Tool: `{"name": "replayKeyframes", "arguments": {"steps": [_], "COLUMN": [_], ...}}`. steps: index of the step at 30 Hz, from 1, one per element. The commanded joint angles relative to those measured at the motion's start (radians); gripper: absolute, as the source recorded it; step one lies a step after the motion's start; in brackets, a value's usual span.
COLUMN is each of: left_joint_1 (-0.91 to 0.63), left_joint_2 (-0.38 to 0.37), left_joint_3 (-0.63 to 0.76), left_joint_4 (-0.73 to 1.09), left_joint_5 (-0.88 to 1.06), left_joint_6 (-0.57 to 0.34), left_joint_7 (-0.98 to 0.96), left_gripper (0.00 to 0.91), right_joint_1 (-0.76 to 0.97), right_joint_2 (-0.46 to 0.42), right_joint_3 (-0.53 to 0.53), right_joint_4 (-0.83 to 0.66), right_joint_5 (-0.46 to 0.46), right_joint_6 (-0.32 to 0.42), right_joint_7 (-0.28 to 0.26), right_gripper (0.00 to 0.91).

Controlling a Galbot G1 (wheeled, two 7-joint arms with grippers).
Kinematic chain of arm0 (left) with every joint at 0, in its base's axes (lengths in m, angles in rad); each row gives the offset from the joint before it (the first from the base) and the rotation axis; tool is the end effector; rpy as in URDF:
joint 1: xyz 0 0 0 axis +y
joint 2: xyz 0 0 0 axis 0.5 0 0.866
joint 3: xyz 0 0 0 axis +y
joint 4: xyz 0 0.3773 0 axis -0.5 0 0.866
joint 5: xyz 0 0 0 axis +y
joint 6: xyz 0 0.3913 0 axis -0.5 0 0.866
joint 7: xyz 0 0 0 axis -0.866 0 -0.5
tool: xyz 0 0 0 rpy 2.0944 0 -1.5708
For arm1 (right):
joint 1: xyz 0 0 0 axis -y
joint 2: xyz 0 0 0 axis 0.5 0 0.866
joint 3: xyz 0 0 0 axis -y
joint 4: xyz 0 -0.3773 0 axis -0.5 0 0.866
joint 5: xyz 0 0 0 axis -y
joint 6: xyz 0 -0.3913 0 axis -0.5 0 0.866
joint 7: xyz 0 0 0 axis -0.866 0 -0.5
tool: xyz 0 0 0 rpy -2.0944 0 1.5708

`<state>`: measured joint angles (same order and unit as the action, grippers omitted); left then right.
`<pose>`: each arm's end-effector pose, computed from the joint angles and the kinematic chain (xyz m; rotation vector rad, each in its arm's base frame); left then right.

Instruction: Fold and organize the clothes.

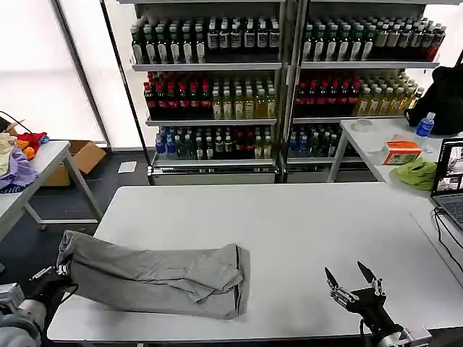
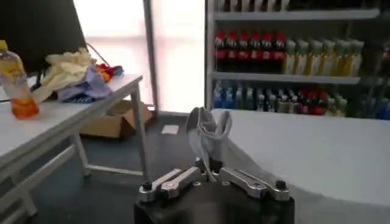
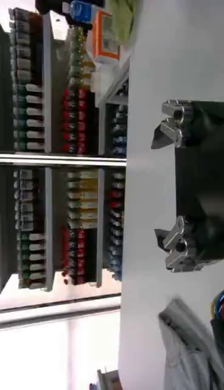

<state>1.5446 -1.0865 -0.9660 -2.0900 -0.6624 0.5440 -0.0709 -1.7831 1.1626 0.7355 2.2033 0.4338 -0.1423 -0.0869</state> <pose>0.2248 0.2140 -0.2294 0.2149 -2.7536 0.0621 0.1564 -0.1189 -0.2869 0.2420 -2.9119 0.0147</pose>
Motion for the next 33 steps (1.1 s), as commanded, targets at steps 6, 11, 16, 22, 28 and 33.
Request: {"name": "replayKeyframes", "arguments": {"steps": [6,11,16,22,28,33], "left_joint_1": [-0.124,-0.22,-0.261,-0.325,-0.321,-0.335], "left_joint_2": [0.092,0.052,0.022,-0.068,-0.109,-0.121], "left_joint_3": [0.616,0.744,0.824,0.886,0.91,0.88], "left_joint_4": [-0.153,-0.073,-0.02,0.118,0.096,0.05], "left_joint_5": [-0.212,-0.204,-0.161,-0.025,-0.039,-0.038], "left_joint_6": [-0.019,-0.033,-0.03,0.023,0.023,0.032], "left_joint_7": [-0.073,-0.093,-0.096,-0.096,-0.124,-0.153], "left_gripper": [0.01,0.01,0.01,0.262,0.907,0.907], "right_joint_1": [-0.018,-0.028,-0.027,-0.023,-0.024,-0.028], "right_joint_2": [0.008,0.019,0.022,0.025,0.023,0.03], "right_joint_3": [0.005,0.0,-0.004,-0.004,0.002,-0.008], "right_joint_4": [0.009,-0.003,-0.004,0.006,-0.005,0.004], "right_joint_5": [-0.01,-0.026,-0.03,-0.03,-0.028,-0.031], "right_joint_6": [-0.002,-0.001,-0.003,-0.009,-0.006,-0.009], "right_joint_7": [-0.001,-0.002,-0.002,-0.003,-0.003,-0.014], "right_gripper": [0.907,0.907,0.907,0.907,0.907,0.907]}}
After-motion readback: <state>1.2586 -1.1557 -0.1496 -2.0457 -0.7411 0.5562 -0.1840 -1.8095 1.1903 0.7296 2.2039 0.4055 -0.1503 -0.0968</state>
